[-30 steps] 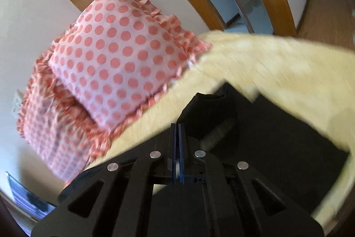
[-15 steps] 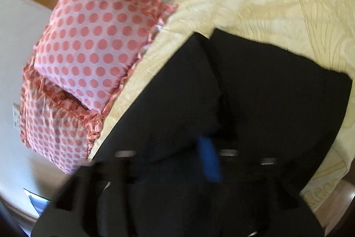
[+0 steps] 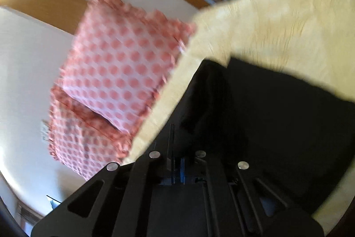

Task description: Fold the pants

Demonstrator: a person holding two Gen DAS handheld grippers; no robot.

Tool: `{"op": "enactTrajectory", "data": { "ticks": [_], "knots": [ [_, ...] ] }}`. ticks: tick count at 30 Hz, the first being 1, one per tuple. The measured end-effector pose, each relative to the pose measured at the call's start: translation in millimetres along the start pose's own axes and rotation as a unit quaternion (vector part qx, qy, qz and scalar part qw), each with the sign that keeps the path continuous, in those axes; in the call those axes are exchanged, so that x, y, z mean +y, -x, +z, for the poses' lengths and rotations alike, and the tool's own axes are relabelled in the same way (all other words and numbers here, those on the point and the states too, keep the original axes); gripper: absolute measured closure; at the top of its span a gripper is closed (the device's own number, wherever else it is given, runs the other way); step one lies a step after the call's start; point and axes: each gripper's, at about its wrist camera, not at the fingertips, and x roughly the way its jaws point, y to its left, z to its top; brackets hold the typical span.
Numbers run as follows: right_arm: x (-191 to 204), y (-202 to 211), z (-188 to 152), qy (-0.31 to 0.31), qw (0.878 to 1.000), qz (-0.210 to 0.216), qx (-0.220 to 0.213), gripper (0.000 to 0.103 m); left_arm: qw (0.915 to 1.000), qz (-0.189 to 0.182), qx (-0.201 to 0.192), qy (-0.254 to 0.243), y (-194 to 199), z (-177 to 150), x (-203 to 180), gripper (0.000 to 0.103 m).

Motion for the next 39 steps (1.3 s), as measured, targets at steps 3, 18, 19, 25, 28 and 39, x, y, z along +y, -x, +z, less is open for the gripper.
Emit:
{"op": "enactTrajectory", "data": {
  "ticks": [3, 18, 19, 25, 28, 39],
  "knots": [
    [7.0, 11.3, -0.8, 0.016, 1.0, 0.006, -0.005, 0.1, 0.9995, 0.015, 0.026, 0.015, -40.6, 34.5, 4.2, 0.002],
    [19.6, 19.2, 2.5, 0.046, 0.999, 0.016, -0.016, 0.1, 0.9781, 0.053, 0.118, 0.163, -138.3, 65.1, 57.4, 0.098],
    [20.5, 21.8, 4.0, 0.049, 0.998, 0.016, -0.022, 0.1, 0.9844, 0.049, 0.088, 0.144, -106.4, 59.5, 54.4, 0.098],
    [6.3, 38.5, 12.8, 0.047, 0.998, -0.006, -0.048, 0.1, 0.9923, 0.03, -0.004, 0.12, 58.0, -37.0, 61.5, 0.097],
    [-4.8, 40.9, 12.2, 0.036, 0.998, -0.017, -0.044, 0.1, 0.9917, 0.062, -0.004, 0.112, 89.7, -89.1, 61.1, 0.097],
    [-32.1, 40.1, 6.4, -0.008, 0.999, -0.049, -0.016, 0.1, 0.9842, 0.097, 0.02, 0.147, 101.2, -151.3, 77.9, 0.088]
  ]
}}
